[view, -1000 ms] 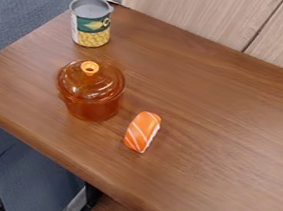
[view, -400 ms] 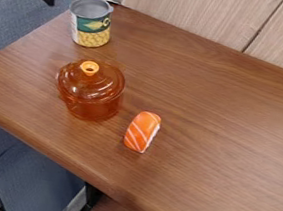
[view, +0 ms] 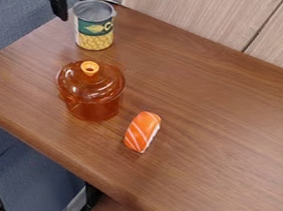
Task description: Moved the can to the middle of the table
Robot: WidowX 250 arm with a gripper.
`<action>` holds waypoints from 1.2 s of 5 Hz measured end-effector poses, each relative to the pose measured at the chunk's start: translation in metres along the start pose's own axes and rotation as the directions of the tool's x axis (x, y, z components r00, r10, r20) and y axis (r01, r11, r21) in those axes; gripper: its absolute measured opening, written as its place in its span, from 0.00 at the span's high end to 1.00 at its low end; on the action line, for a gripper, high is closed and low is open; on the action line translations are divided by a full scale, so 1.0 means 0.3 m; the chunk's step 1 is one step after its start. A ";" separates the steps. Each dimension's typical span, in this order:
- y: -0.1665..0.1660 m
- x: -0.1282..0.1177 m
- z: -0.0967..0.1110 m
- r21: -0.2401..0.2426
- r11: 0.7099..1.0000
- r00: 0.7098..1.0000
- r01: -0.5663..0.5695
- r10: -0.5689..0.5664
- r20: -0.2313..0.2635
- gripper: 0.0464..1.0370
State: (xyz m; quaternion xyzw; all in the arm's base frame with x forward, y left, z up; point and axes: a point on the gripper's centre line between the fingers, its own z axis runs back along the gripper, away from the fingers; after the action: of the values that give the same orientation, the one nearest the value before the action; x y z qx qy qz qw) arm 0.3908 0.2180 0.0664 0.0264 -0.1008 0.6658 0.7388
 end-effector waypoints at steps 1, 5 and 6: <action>-0.014 -0.035 -0.004 0.005 1.000 1.000 0.000 0.000 -0.004 0.04; -0.084 -0.330 -0.007 0.039 0.995 0.992 0.096 -0.092 -0.088 0.04; -0.087 -0.398 0.015 0.037 0.990 0.986 0.137 -0.133 -0.100 0.04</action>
State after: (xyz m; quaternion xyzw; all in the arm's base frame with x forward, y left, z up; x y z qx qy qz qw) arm 0.4050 0.0974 0.0513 0.0166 -0.0481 0.6166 0.7856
